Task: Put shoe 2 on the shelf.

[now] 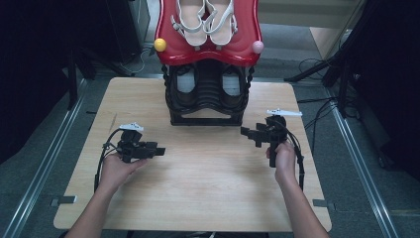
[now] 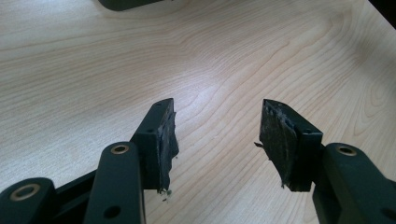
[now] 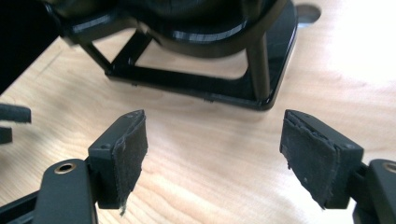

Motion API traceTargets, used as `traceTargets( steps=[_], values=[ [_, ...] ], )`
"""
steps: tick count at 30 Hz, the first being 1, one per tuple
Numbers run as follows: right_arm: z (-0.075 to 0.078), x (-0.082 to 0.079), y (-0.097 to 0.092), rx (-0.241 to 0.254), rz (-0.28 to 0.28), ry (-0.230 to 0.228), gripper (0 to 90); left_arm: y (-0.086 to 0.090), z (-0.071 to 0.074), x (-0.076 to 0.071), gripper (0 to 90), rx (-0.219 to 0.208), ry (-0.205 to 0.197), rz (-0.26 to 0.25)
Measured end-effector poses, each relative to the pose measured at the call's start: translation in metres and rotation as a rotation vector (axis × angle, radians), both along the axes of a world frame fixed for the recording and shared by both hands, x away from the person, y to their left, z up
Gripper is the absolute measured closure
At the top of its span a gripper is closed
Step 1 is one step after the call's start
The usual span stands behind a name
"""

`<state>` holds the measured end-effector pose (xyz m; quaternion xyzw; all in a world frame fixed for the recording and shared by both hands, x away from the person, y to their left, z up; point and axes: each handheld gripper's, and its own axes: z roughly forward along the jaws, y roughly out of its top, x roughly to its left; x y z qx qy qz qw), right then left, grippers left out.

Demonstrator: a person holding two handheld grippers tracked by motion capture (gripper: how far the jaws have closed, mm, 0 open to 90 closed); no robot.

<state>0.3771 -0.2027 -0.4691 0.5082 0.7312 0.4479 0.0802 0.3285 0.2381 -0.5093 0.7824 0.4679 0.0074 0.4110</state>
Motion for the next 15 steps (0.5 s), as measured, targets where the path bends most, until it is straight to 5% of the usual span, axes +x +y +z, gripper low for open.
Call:
traceTargets(
  steps=[6, 15],
  values=[
    [-0.017, -0.007, 0.005, -0.009, 0.040, 0.022, 23.6, -0.002, 0.001, 0.001, 45.5, -0.006, 0.009, -0.011],
    [-0.019, -0.013, 0.013, -0.035, 0.084, 0.008, 23.5, -0.008, -0.002, 0.001, 44.0, 0.004, 0.012, -0.059]
  ],
)
